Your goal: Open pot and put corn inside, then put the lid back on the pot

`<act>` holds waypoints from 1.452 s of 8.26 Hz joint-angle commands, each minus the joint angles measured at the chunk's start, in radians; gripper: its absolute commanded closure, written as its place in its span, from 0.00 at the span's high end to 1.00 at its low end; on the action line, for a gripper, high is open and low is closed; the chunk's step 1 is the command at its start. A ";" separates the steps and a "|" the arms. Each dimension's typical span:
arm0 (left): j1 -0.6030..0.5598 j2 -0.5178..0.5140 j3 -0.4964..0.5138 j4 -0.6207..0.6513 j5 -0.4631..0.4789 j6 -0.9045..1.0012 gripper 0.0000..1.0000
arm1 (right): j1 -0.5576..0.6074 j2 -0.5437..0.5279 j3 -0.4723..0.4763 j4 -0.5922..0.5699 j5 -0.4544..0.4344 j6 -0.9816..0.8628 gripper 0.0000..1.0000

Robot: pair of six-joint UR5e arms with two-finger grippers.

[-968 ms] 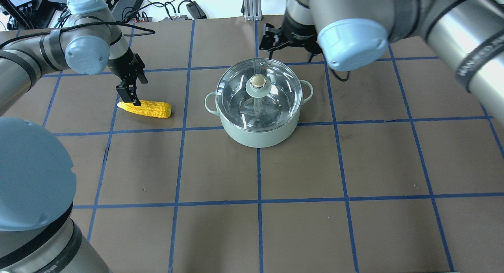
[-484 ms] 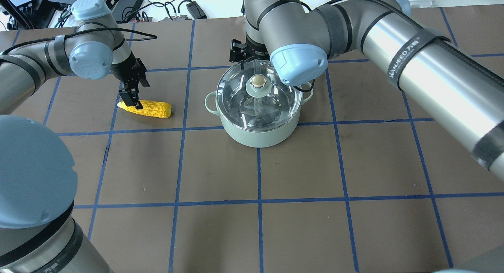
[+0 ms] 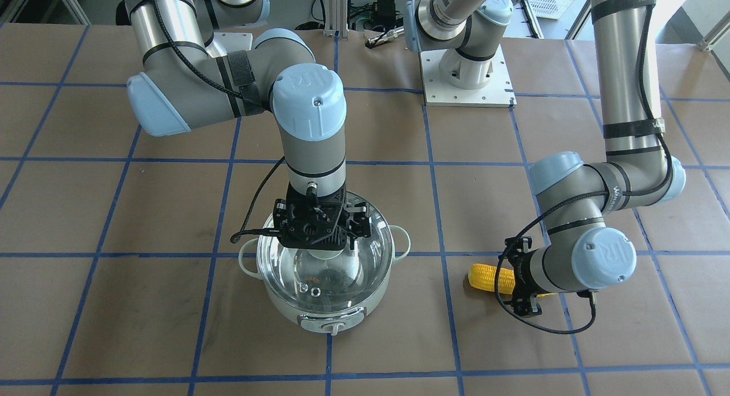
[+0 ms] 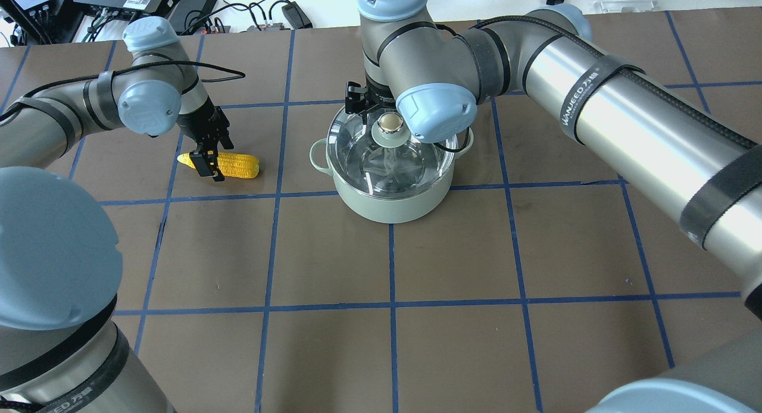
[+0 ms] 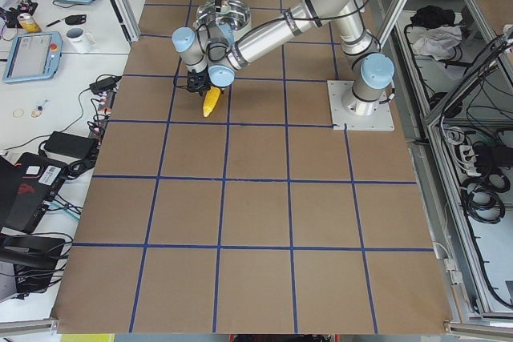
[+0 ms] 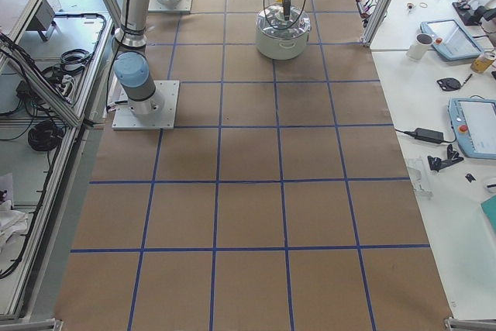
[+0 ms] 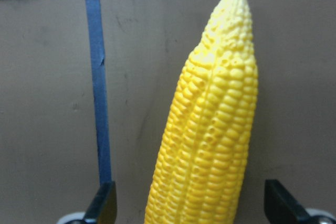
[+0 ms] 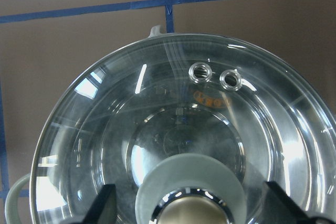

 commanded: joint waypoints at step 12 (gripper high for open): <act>-0.002 0.211 0.067 -0.227 0.089 0.023 0.00 | -0.007 -0.083 -0.024 0.046 -0.015 -0.013 0.43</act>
